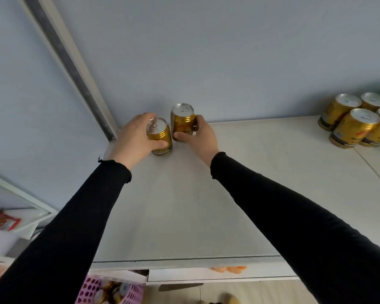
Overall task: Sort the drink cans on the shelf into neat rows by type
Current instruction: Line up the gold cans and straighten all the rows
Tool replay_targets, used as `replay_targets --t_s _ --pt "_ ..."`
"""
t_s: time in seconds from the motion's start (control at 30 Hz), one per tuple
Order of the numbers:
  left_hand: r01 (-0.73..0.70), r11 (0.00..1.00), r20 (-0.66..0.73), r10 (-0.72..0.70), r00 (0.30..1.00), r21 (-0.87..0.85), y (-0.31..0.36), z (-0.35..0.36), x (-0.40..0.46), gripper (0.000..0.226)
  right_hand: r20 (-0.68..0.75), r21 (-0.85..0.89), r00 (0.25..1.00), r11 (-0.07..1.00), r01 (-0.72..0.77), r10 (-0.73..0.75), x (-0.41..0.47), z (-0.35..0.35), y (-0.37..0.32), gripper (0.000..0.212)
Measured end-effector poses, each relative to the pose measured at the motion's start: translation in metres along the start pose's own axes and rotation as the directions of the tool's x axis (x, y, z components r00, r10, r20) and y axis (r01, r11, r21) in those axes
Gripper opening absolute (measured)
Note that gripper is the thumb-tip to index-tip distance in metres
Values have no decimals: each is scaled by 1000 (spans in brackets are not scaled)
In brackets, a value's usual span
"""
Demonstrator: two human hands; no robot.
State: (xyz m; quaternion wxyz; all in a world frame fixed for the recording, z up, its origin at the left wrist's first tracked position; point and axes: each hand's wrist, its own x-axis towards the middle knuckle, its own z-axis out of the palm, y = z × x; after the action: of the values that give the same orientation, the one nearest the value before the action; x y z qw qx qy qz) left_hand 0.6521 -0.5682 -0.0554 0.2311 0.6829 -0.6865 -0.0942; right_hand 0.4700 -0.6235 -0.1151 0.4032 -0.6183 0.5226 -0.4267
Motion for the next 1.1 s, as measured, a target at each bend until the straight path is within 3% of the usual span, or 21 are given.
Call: replay_targets --t_s 0.33,0.53,0.8,0.93,1.1 --pt "-281 936 75 302 950 -211 166 78 4 68 -328 -158 945 985 -69 14 -91 -213 42 61" --pt "-380 887 119 421 899 -260 291 140 -11 75 -467 -250 884 957 -150 17 -134 -342 87 62" --pt "-303 936 133 329 935 -180 407 208 -30 70 -337 -264 938 948 -178 82 -145 -462 136 60" --pt "-219 971 115 229 967 -94 433 224 -30 70 -235 -253 969 958 -134 74 -135 -474 141 64" --pt "-120 992 85 124 989 -49 446 232 -33 75 -213 -185 976 980 -80 39 -128 -468 144 66"
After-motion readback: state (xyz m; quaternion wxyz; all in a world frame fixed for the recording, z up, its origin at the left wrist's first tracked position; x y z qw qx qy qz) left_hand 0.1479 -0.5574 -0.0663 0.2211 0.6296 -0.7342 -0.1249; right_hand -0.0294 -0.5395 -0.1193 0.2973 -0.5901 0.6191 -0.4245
